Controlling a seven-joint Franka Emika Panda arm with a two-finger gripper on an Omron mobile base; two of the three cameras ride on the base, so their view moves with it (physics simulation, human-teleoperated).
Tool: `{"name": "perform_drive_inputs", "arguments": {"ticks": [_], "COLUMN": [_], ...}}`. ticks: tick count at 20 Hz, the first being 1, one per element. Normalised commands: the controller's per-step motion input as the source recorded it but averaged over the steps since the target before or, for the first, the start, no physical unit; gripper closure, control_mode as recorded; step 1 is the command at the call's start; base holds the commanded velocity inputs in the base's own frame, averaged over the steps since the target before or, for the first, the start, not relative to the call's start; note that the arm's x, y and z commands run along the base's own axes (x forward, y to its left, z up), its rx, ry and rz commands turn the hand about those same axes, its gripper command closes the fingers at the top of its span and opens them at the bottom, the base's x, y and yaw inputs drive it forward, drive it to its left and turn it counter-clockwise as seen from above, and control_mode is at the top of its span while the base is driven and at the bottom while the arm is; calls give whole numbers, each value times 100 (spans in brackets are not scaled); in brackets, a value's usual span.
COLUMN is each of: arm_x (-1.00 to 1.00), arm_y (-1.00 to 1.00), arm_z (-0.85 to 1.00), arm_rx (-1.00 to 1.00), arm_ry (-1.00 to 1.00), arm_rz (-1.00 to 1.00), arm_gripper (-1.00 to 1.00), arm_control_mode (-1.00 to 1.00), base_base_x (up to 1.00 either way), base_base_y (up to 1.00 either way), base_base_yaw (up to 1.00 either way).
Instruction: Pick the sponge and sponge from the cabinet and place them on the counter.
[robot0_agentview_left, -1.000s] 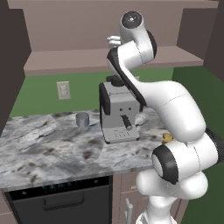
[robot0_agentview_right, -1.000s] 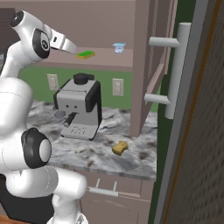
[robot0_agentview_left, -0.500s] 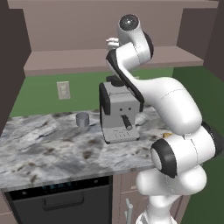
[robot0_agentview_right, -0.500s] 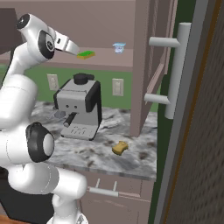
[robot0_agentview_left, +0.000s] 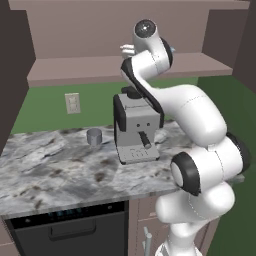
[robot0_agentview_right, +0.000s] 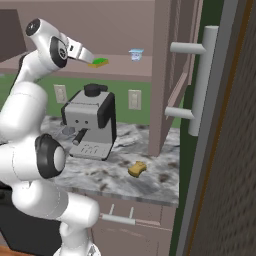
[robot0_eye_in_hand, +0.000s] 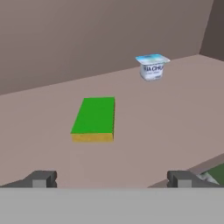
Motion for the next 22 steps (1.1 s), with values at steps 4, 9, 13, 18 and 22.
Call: {"name": "perform_drive_inputs", "arguments": {"ticks": [4,9,13,18,22], "arm_x": [26,25,23,22,17], "arm_y": [-3,-2,-1,0,0], "arm_z": [-2,-2,-4,-6,-7], "arm_rx": [0,0,0,0,0], "arm_ry": [0,0,0,0,1], "arm_rz": [0,0,0,0,0], "arm_gripper": [-100,-100,-100,-100,-100], "arm_control_mode": [-100,-100,-100,-100,-100], "base_base_x": [0,0,0,0,0], "base_base_y": [0,0,0,0,0], "base_base_yaw": [0,0,0,0,0]}}
